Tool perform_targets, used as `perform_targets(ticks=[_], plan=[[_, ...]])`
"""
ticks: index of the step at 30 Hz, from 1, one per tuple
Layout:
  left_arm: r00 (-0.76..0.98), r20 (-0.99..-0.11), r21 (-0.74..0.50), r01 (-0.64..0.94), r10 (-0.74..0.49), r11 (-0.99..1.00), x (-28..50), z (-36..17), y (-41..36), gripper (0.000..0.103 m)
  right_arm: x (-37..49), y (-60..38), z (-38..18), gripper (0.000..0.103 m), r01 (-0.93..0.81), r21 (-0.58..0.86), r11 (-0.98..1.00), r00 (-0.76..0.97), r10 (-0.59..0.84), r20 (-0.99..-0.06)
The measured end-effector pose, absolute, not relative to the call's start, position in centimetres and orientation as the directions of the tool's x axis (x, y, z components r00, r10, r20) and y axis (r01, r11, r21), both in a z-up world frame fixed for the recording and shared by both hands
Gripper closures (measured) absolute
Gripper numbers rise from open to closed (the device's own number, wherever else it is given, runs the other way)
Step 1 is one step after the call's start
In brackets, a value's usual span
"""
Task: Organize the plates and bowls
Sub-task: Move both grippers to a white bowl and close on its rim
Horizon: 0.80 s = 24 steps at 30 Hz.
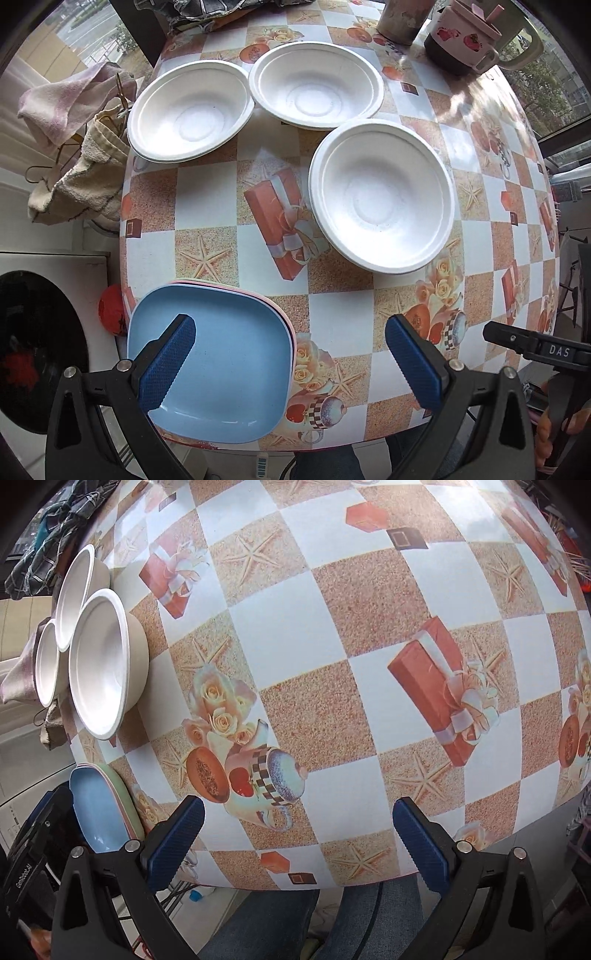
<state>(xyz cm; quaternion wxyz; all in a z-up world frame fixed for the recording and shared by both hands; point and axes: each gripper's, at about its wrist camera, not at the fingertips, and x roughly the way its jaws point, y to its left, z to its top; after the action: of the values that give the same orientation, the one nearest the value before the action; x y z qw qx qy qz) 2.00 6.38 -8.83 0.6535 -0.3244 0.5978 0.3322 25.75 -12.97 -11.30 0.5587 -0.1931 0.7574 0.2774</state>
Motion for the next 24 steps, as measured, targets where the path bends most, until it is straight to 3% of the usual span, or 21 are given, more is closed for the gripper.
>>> perform_targets(ticks=[11,18,20,22,24], plan=[[0.039,-0.995,0.014,-0.846,0.088,0.533,5.7,-9.6,9.6,0.001,27.9,-4.9,-9.4,0.000,-0.762,0.188,0.620,-0.188,0.066,-0.980],[0.014,-0.996,0.034,-0.853,0.088,0.521,7.3,-11.7,11.5,0.008,28.9,-1.0,-9.7,0.000,-0.778,0.186,0.600,-0.148,0.113,-0.982],[-0.001,-0.997,0.044,-0.849,0.082,0.527,7.6,-12.5,11.8,0.012,28.7,-0.2,-10.5,0.000,-0.777,0.190,0.600,-0.155,0.110,-0.982],[-0.006,-0.998,0.042,-0.850,0.070,0.525,7.7,-13.2,12.0,0.024,28.2,0.7,-11.3,0.000,-0.791,0.172,0.587,-0.141,0.098,-0.985],[-0.008,-0.999,0.033,-0.857,0.050,0.514,7.6,-13.9,12.4,0.030,27.9,1.3,-11.8,0.000,-0.807,0.149,0.572,-0.120,0.089,-0.989]])
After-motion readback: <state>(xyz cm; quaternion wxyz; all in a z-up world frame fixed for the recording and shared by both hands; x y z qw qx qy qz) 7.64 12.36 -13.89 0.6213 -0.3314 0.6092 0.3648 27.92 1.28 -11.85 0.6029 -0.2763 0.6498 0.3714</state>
